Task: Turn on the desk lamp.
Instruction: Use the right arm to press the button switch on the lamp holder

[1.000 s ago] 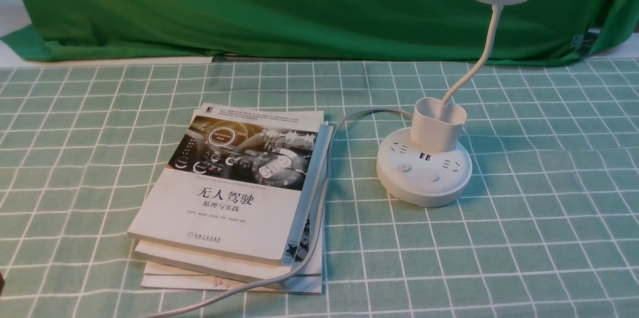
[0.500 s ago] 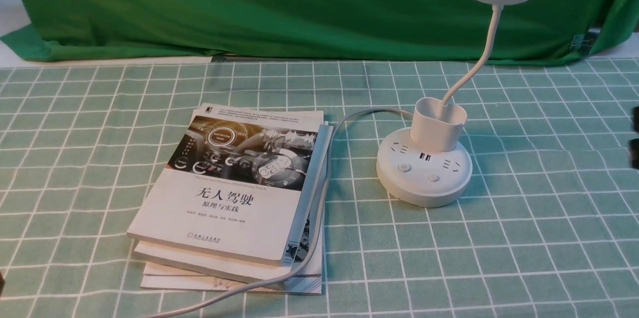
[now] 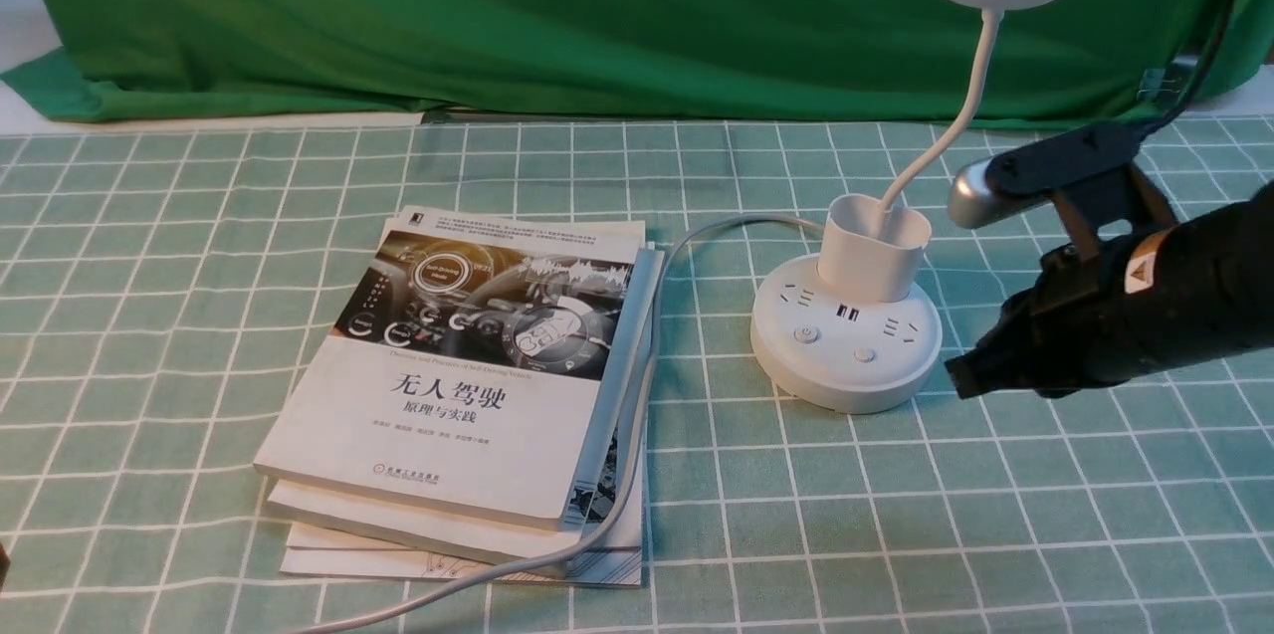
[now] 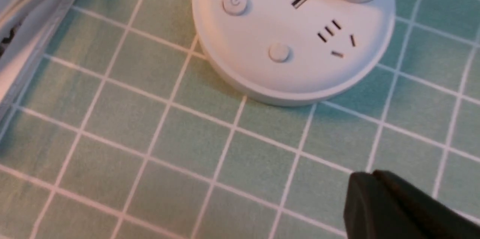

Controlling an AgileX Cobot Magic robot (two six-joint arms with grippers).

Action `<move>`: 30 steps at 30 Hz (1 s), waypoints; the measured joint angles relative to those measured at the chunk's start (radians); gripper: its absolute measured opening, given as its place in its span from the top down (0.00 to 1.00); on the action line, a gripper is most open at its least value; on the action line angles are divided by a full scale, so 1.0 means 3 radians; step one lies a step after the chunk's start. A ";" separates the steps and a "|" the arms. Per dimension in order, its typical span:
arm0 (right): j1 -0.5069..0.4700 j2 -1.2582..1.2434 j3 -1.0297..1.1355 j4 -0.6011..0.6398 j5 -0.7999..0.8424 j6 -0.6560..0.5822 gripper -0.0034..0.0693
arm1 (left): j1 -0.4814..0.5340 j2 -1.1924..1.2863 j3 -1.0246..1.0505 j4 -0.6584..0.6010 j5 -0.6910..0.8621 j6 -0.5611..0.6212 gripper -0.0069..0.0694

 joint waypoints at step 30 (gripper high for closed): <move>0.0077 0.1049 -0.0457 0.0454 -0.0614 -0.0331 0.92 | 0.0000 0.0000 0.0000 0.0000 0.0000 0.0000 0.88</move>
